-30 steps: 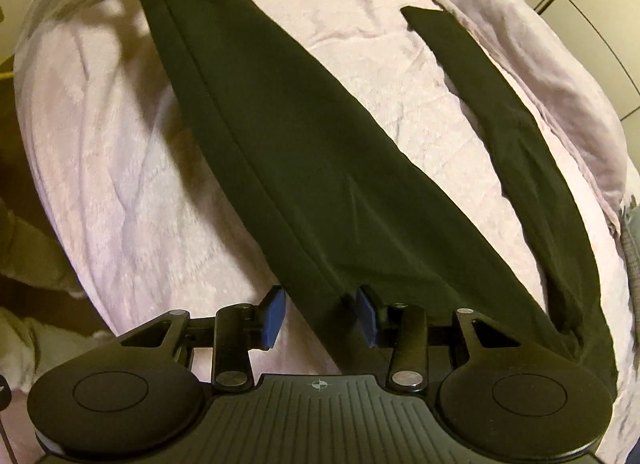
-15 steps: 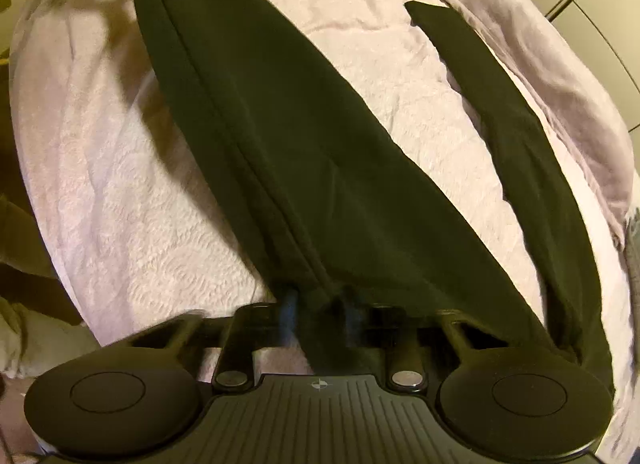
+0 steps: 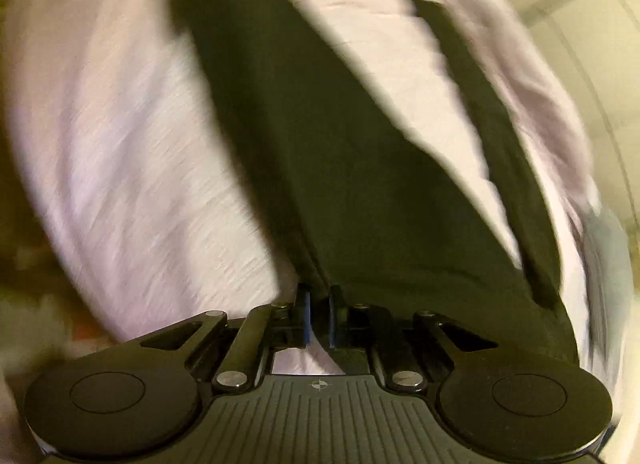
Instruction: Fold clothes
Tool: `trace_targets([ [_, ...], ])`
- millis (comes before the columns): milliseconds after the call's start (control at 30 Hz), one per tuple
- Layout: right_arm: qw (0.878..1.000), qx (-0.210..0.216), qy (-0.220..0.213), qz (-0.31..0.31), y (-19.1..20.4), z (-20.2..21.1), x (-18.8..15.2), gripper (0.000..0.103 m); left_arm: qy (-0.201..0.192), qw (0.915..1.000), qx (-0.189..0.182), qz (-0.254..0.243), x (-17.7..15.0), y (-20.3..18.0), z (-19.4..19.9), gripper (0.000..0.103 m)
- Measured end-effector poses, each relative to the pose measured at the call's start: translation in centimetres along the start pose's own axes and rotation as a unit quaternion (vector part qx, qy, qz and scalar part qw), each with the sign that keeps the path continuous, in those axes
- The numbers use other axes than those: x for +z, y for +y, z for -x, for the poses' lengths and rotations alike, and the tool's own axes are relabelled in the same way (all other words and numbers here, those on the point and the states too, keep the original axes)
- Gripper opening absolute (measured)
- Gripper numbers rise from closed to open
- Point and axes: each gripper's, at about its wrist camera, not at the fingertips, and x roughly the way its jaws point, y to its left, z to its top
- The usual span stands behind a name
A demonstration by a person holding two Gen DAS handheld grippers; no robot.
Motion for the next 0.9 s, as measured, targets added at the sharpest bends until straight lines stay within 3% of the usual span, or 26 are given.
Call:
trace_targets([
  [133, 0.999, -0.009, 0.019, 0.044, 1.8, -1.0, -0.1, 0.007, -0.030, 0.9974, -0.016, 0.064, -0.9, 0.4, 0.0, 0.001],
  [267, 0.999, -0.017, 0.032, 0.013, 1.8, -1.0, 0.8, 0.009, -0.032, 0.9926, -0.031, 0.113, -1.9, 0.6, -1.3, 0.008],
  [333, 0.999, -0.018, 0.033, 0.005, 1.8, -0.9, 1.0, 0.009, -0.036, 0.9915, -0.036, 0.120, -2.0, 0.6, -1.5, 0.007],
  [467, 1.000, -0.013, 0.028, 0.002, 1.8, -0.6, 0.9, 0.009, -0.058, 0.9854, -0.082, 0.138, -1.8, 1.0, -0.4, 0.005],
  [533, 1.000, -0.008, 0.028, -0.001, 1.7, -0.8, 0.6, 0.009, -0.057, 0.9864, -0.072, 0.137, -1.7, 1.1, -0.3, 0.005],
  [600, 1.000, -0.007, 0.029, 0.005, 1.9, -1.0, 0.6, 0.009, -0.040, 0.9914, -0.044, 0.117, -1.6, 0.9, -1.1, 0.005],
  [700, 1.000, -0.005, 0.029, 0.003, 1.5, -1.2, 0.4, 0.009, -0.034, 0.9959, -0.057, 0.061, -1.1, -0.7, -1.5, 0.000],
  [767, 1.000, -0.006, 0.020, 0.000, 1.0, -0.9, 0.2, 0.009, -0.035, 0.9975, -0.061, -0.005, -0.5, -2.3, -0.5, 0.000],
  [833, 1.000, -0.016, 0.005, -0.022, 0.5, -0.2, -0.4, 0.009, -0.032, 0.9955, -0.039, -0.081, 0.2, -3.7, 1.3, 0.000],
  [900, 1.000, -0.005, -0.004, -0.025, 1.2, 0.2, -1.0, 0.009, 0.010, 0.9862, 0.000, -0.165, 0.1, -4.7, 1.6, 0.000],
])
